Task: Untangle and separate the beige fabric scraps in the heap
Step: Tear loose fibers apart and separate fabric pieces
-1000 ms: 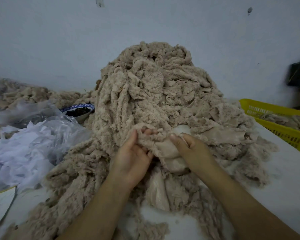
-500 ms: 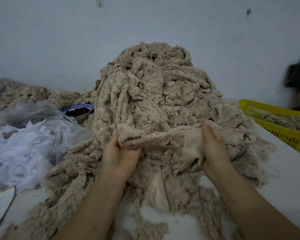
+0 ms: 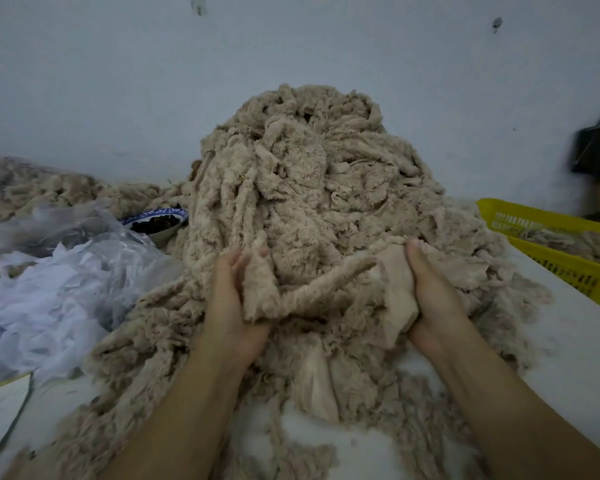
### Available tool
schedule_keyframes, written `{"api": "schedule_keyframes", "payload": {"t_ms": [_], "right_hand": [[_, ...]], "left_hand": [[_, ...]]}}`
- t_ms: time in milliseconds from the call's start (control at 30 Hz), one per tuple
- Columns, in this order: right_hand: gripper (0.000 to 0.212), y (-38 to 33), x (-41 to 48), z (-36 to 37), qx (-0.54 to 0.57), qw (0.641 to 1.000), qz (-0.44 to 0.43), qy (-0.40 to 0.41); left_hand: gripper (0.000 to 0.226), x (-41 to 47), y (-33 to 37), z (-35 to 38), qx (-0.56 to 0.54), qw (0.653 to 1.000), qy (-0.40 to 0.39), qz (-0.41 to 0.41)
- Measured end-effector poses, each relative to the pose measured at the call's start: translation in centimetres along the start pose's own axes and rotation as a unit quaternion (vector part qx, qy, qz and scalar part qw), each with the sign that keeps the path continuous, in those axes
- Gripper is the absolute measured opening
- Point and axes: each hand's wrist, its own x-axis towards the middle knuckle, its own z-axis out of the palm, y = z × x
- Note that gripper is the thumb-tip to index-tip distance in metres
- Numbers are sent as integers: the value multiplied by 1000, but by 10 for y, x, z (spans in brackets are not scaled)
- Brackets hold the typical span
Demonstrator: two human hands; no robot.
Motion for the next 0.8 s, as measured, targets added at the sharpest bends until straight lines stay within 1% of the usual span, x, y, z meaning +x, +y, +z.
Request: {"api": "schedule_keyframes", "payload": {"t_ms": [33,67,100,133,167,200,233,267,300,333,400,467,500,533,633,700,800], "right_hand": [[38,3,-2,4,-16,1000,-16,-20],[29,6,-5,8,-50,997,-36,-36],[21,9,-9,11,-106,992,-60,-45],[15,12,-12,15,-172,980,-87,-51],[14,15,-15,17,-234,963,-117,-57],[14,17,-16,18,-280,946,-145,-68],[14,19,-16,19,-310,933,-165,-79],[14,19,-17,20,-326,925,-174,-85],[14,18,-17,21,-332,923,-174,-87],[17,16,-18,21,-321,929,-160,-89],[24,11,-17,19,-279,948,-107,-114],[29,7,-17,16,-255,953,-55,-156],[30,7,-17,14,-248,953,-37,-172],[31,7,-17,13,-241,953,-26,-182],[27,9,-16,14,-198,962,-27,-183],[22,10,-14,14,-149,974,-35,-167],[26,11,-12,14,-124,982,-53,-134]], "left_hand": [[44,-3,-4,4,82,997,-7,10],[51,-5,-8,8,172,984,-24,22],[59,-8,-13,11,267,962,-49,34],[60,-11,-18,15,355,930,-74,49],[53,-14,-22,17,430,896,-92,62],[38,-17,-26,20,476,871,-103,64],[22,-19,-28,22,488,864,-109,56],[12,-20,-31,21,479,870,-109,53],[12,-19,-32,20,457,883,-97,57],[13,-18,-31,20,426,899,-78,56],[16,-15,-25,18,319,947,-38,32],[30,-10,-16,16,191,981,-13,-15],[33,-8,-11,14,144,989,-10,-34],[31,-7,-9,14,115,992,-12,-46],[20,-5,-7,11,67,996,-28,-57],[17,-4,-8,8,57,996,-45,-56],[20,-4,-9,7,67,994,-51,-66]]}}
